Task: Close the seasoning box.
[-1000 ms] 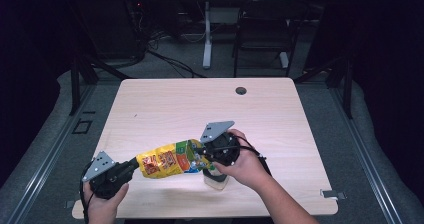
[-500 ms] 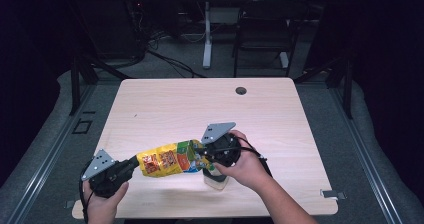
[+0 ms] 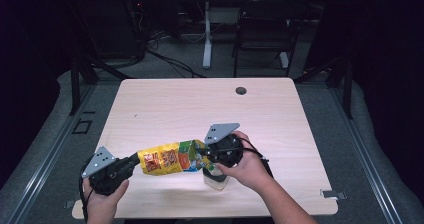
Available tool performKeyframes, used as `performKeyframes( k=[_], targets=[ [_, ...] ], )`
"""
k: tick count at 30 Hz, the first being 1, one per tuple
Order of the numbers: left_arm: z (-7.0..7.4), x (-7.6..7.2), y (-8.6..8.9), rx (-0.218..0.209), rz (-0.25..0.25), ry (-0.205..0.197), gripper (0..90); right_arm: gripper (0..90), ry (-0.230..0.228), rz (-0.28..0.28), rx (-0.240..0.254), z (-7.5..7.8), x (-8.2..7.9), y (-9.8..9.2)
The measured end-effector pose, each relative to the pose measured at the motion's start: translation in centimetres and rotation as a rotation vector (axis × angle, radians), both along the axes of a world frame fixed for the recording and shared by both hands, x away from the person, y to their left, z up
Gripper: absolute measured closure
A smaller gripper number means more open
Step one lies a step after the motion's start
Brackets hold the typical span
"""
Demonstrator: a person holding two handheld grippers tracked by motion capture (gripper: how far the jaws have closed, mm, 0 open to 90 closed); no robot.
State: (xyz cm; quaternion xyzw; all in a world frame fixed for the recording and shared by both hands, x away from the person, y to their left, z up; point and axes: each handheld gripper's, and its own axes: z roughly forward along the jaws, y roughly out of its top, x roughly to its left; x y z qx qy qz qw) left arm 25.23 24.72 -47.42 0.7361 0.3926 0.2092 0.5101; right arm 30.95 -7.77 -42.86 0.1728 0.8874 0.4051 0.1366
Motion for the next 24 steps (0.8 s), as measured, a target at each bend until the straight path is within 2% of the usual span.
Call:
performKeyframes(
  k=[4,19,24],
  targets=[
    [0.2,0.1,-0.1,0.002,0.0,-0.003,88.5,88.3,0.002,-0.009,0.016,-0.2,0.1,-0.1],
    [1.0,0.3,-0.5,0.018,-0.012,-0.016,88.3,88.0,0.0,-0.012,0.018,-0.2,0.0,-0.6],
    [1.3,0.4,-0.7,0.019,-0.014,-0.018,88.2,88.0,0.005,-0.016,0.035,-0.3,0.0,-1.0]
  ],
)
